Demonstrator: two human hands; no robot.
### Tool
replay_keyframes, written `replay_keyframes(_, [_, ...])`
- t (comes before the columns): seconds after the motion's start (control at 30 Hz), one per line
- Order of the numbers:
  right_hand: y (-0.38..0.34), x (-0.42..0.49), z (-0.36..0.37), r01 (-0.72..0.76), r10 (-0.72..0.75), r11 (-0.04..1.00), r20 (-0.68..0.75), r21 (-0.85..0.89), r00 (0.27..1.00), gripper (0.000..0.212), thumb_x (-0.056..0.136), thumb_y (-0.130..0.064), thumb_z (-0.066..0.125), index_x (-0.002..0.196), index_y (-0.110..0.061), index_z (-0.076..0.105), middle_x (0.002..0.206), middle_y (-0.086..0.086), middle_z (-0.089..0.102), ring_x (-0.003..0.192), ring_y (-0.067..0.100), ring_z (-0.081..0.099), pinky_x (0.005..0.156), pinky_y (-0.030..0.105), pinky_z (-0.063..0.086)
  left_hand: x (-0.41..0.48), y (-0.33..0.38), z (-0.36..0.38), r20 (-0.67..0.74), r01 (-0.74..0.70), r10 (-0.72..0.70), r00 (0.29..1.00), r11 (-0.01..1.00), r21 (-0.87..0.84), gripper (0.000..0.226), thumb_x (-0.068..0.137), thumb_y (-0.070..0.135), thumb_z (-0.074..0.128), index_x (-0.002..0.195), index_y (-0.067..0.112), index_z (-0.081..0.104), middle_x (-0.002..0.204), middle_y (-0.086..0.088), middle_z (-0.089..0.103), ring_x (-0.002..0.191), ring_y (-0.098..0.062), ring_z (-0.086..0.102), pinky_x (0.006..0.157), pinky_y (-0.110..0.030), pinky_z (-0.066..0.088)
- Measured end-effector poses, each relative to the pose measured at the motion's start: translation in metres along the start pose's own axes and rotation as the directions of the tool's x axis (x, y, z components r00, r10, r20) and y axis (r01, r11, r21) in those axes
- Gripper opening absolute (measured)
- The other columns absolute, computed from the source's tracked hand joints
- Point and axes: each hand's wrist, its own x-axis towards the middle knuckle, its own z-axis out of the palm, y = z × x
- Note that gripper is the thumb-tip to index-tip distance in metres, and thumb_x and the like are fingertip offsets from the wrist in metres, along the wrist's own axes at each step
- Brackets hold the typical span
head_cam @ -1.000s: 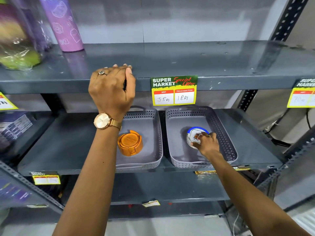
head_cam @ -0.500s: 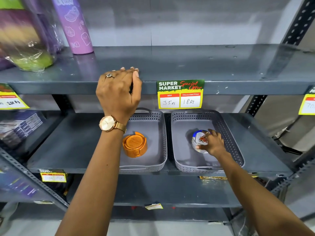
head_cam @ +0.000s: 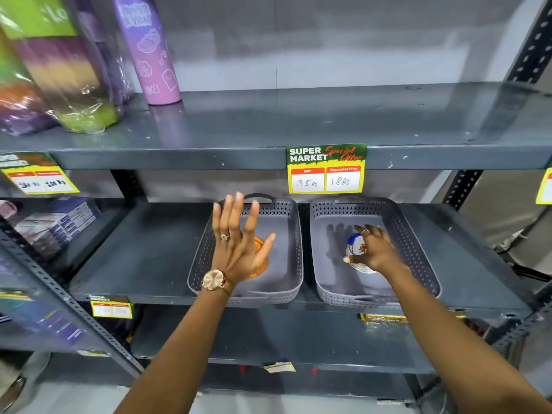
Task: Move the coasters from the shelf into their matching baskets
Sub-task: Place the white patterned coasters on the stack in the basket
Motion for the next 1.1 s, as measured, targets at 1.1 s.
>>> replay_keyframes(1.1, [0.003, 0.06, -0.02, 0.07, -0.033, 0.991, 0.305, -0.112, 0.952, 0.111, 0.041, -0.03, 0.091, 0.14, -0.031, 0.042, 0.139, 0.007, 0.049, 0.127, 0.034, 0.045, 0.101, 0.044, 0.046, -0.003, -0.071, 0.104, 0.984, 0.321, -0.177, 0.023, 0.934, 0.16, 0.129, 0.048, 0.038, 0.097, 0.152, 0.023, 0.023, 0.155, -0.005, 0.033, 0.139, -0.028, 0.036, 0.112, -0.039, 0.039])
